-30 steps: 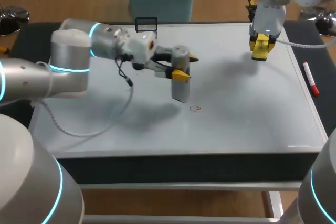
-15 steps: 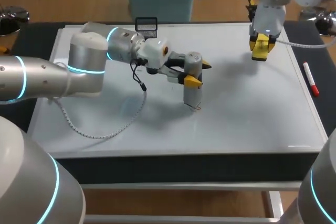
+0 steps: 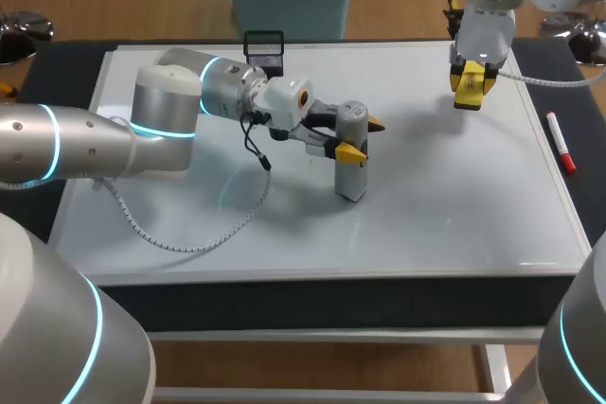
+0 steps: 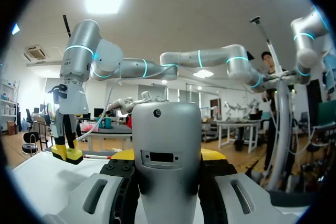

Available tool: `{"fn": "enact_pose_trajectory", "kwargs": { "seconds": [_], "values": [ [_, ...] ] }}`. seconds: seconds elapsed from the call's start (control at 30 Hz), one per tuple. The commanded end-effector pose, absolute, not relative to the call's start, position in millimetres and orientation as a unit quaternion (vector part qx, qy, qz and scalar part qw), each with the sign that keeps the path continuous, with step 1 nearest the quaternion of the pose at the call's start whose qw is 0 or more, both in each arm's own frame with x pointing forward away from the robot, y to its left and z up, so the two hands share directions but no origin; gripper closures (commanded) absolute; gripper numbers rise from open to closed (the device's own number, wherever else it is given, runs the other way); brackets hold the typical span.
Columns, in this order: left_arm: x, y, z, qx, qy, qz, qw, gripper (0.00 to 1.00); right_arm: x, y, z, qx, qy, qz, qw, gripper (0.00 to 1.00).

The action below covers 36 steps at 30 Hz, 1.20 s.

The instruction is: Pick up the inspection probe, press it on each red-marked spot on the whiteboard one by one, put down the probe, pick up the eraser, and wipe off all the red marks.

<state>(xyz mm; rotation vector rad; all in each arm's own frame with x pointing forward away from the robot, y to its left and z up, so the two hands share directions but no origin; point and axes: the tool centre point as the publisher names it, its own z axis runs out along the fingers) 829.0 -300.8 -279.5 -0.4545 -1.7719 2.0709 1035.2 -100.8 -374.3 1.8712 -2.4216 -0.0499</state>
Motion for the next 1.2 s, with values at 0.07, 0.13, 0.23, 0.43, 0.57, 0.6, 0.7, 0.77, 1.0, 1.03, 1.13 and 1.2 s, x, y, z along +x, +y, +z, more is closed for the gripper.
{"fn": "enact_pose_trajectory", "kwargs": {
  "seconds": [0.07,0.13,0.23,0.43,0.57,0.6,0.7,0.77,1.0,1.03,1.13,1.2],
  "values": [
    [829.0,-301.2,-283.6,-0.165,-0.627,0.737,0.191,1.0,1035.3,-101.9,-373.2,0.612,-0.79,-0.015,0.041,1.0],
    [828.6,-301.1,-284.2,-0.165,-0.627,0.737,0.192,1.0,1035.3,-101.9,-373.2,0.612,-0.79,-0.015,0.041,1.0],
    [828.4,-301.0,-284.5,-0.166,-0.627,0.737,0.191,1.0,1035.3,-101.9,-373.2,0.612,-0.79,-0.015,0.041,1.0],
    [827.7,-301.0,-285.3,-0.167,-0.627,0.736,0.191,1.0,1035.3,-101.9,-373.2,0.612,-0.79,-0.015,0.041,1.0],
    [827.4,-300.8,-286.4,-0.168,-0.627,0.736,0.192,1.0,1035.3,-101.9,-373.2,0.612,-0.79,-0.015,0.041,1.0],
    [827.4,-300.7,-286.5,-0.168,-0.627,0.736,0.192,1.0,1035.3,-101.9,-373.2,0.612,-0.79,-0.015,0.041,1.0],
    [827.3,-300.7,-286.6,-0.168,-0.628,0.735,0.192,1.0,1035.3,-101.9,-373.2,0.612,-0.79,-0.015,0.041,1.0],
    [827.2,-300.6,-286.7,-0.168,-0.628,0.735,0.193,1.0,1035.3,-101.9,-373.2,0.612,-0.79,-0.015,0.041,1.0],
    [827.0,-299.9,-286.6,-0.169,-0.628,0.734,0.193,1.0,1035.3,-101.9,-373.2,0.612,-0.79,-0.015,0.041,1.0],
    [827.1,-299.7,-286.5,-0.169,-0.629,0.734,0.193,1.0,1035.3,-101.9,-373.2,0.612,-0.79,-0.015,0.041,1.0],
    [827.9,-298.4,-284.3,-0.169,-0.629,0.734,0.191,1.0,1035.3,-101.9,-373.2,0.612,-0.79,-0.015,0.041,1.0],
    [829.9,-295.8,-280.6,-0.169,-0.632,0.733,0.188,1.0,1035.3,-101.9,-373.2,0.612,-0.79,-0.015,0.041,1.0]
  ]
}}
